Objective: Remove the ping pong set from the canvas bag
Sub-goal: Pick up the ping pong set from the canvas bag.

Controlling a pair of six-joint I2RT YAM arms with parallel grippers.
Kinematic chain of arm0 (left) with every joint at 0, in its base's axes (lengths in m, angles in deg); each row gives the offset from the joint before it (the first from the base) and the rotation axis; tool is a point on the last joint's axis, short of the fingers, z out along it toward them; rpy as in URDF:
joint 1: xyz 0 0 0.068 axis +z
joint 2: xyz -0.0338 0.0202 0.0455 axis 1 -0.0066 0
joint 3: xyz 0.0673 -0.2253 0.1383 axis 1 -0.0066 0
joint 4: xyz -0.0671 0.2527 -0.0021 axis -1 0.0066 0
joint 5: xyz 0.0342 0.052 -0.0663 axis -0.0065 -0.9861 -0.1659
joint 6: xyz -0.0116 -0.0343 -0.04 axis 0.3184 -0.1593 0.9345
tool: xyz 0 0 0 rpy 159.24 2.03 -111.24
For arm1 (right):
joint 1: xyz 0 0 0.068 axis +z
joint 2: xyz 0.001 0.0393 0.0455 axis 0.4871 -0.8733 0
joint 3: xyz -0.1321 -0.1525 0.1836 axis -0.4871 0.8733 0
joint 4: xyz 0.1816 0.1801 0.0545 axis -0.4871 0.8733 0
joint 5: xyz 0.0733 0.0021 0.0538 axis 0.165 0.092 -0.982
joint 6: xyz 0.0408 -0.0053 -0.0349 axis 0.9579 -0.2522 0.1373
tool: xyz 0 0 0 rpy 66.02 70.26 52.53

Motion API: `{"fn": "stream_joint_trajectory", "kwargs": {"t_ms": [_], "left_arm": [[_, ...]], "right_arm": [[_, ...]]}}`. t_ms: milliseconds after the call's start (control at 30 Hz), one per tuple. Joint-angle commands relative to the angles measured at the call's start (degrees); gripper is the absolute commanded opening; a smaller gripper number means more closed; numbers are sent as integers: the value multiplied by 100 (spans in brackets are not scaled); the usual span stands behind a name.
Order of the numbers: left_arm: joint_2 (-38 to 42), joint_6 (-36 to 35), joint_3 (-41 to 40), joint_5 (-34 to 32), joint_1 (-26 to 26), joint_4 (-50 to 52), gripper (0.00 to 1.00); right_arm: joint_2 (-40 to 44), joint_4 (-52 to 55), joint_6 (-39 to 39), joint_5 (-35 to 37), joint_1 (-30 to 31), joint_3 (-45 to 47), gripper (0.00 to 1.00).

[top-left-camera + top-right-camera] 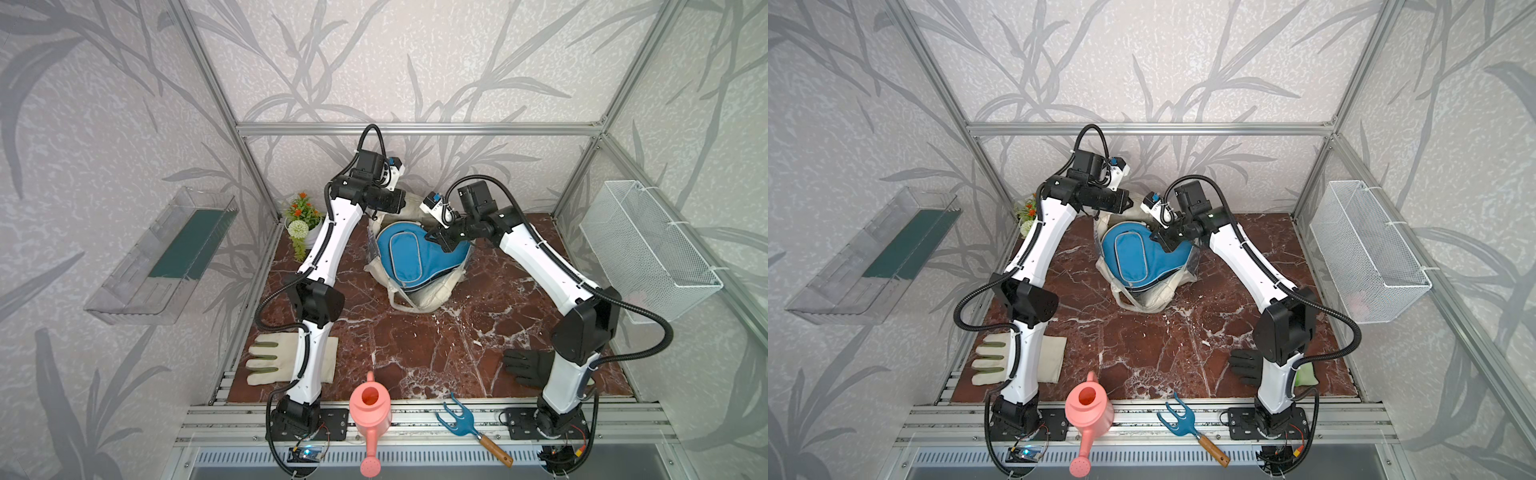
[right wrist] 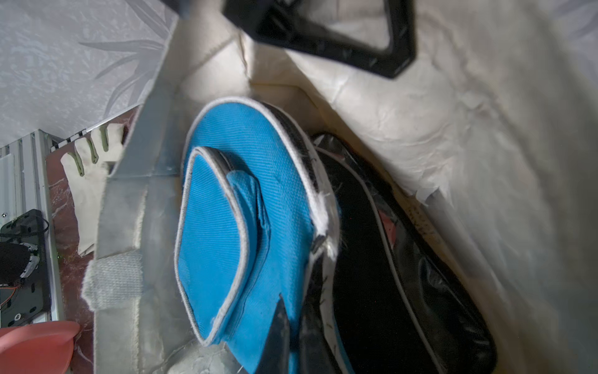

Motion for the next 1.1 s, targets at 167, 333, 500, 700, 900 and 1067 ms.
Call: {"fn": "stream_joint_trajectory", "kwargs": {"t_ms": [167,333,500,700,900,1067], "left_arm": [[75,36,209,-203,35,-133,0],[201,-43,233,-394,34,-175,0],[229,-62,368,-576,88,-155,0],[389,-139,386,-615,156,-291,0],[478,-234,382,-397,308,-411,6],[553,-244,380,-264,511,-427,49]], "right_arm": [[845,-1426,59,1240,16,239,0],[1170,-2264,54,1997,15,876,0],[1090,-2156,-114,2271,10,910,0],[930,-1760,1,2633,-95,824,0],[830,-1743,216,2542,-202,794,0],[670,-1709,290,2422,-206,603,0]]}}
